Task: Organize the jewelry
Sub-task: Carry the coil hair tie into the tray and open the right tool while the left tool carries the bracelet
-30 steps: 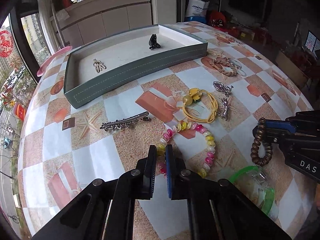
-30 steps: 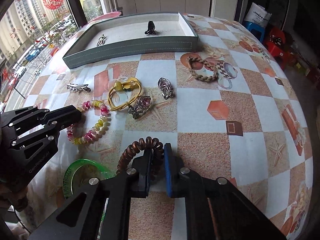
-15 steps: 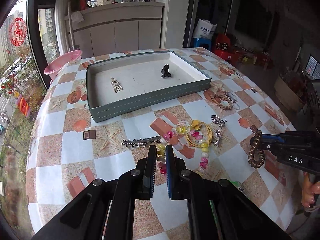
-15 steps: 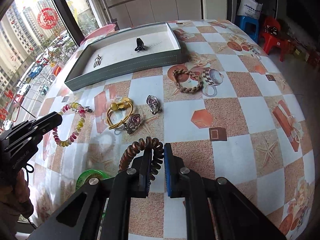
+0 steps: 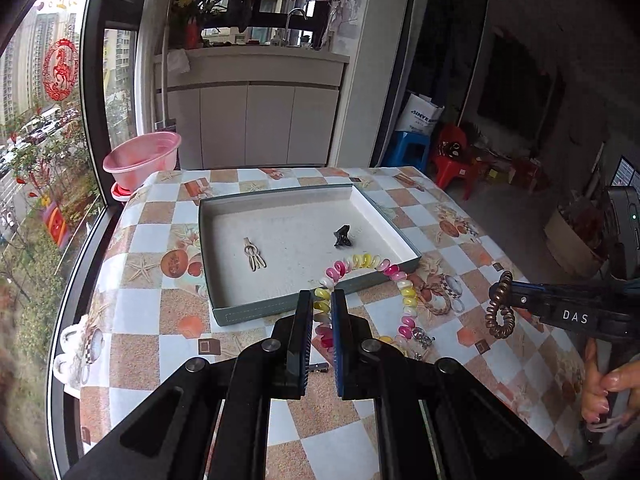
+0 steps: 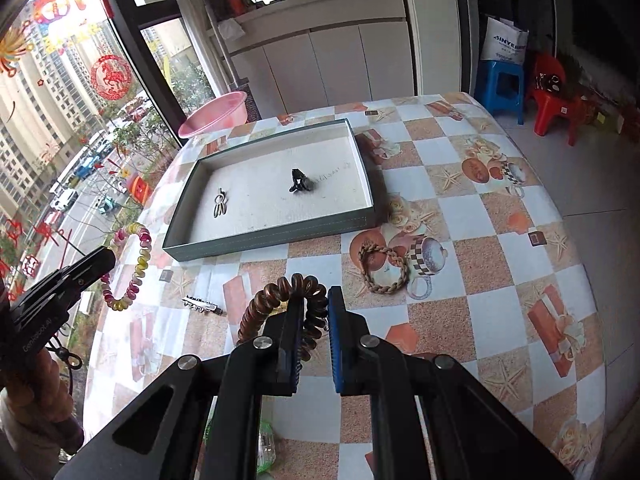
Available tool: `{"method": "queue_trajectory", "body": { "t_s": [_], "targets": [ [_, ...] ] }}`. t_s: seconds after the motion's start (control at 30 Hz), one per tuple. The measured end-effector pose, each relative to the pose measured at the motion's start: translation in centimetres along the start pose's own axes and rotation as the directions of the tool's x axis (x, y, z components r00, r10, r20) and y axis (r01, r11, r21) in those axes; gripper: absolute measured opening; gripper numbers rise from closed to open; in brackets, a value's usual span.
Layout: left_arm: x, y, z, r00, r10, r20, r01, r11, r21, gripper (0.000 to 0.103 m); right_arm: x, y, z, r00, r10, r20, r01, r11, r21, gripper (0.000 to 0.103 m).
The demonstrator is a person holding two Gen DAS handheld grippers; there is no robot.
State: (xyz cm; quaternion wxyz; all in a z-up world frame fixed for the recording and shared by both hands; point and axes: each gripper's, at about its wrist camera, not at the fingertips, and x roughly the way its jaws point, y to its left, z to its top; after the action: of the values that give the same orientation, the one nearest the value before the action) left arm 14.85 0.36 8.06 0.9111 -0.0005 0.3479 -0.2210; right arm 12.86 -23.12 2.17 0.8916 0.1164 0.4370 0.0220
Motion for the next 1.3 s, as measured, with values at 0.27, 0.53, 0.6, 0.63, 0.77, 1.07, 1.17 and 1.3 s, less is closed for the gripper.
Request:
{"method": "queue_trajectory", "body": {
  "t_s": [0.27,0.53,0.6,0.63,0.77,1.07,1.17,1.3],
  "targets": [
    [1.5,2.0,4.9,0.998,0.044,0.048,-0.041,0.998,-0.057,0.022,-0.4,0.5,7.1,0.998,0.034,0.058,-0.035,0.999,0.004,0.013],
    [6.1,4.0,8.2,0.994,0.107,0.031,-0.104,0.990,-0.091,0.022,2.7,2.3,13.1,0.997,0.031,0.067,-0.029,0.999,-0.040,0.013],
    [7.7,4.6,8.7,0.992,0.122,0.021,-0.119,0.988,-0.099,0.022,4.3,2.7,13.9,0.998,0.031,0.050,-0.028,0.998,-0.049,0.013],
    [8.6,5.0,8.9,0.992,0.125,0.010,-0.124,0.987,-0.105,0.022,5.2,2.9,14.2,0.999,0.028,0.037,-0.026,0.998,-0.056,0.013],
    [12.6,5.7,8.4,0.987,0.148,-0.056,-0.153,0.982,-0.108,0.022,9.5,3.3,14.7,0.999,0.018,-0.033,-0.020,0.998,-0.063,0.013],
    [18.8,6.4,4.9,0.967,0.184,-0.177,-0.201,0.976,-0.081,0.022,18.2,2.3,11.3,0.978,0.012,-0.207,-0.024,0.998,-0.054,0.013],
    [19.8,6.2,4.3,0.961,0.206,-0.186,-0.220,0.974,-0.057,0.022,19.8,1.7,10.8,0.974,0.006,-0.226,-0.016,0.999,-0.039,0.013],
    [20.6,6.0,3.9,0.956,0.218,-0.195,-0.231,0.972,-0.048,0.022,21.1,0.9,10.8,0.976,-0.010,-0.216,0.006,1.000,-0.018,0.013]
  ]
}}
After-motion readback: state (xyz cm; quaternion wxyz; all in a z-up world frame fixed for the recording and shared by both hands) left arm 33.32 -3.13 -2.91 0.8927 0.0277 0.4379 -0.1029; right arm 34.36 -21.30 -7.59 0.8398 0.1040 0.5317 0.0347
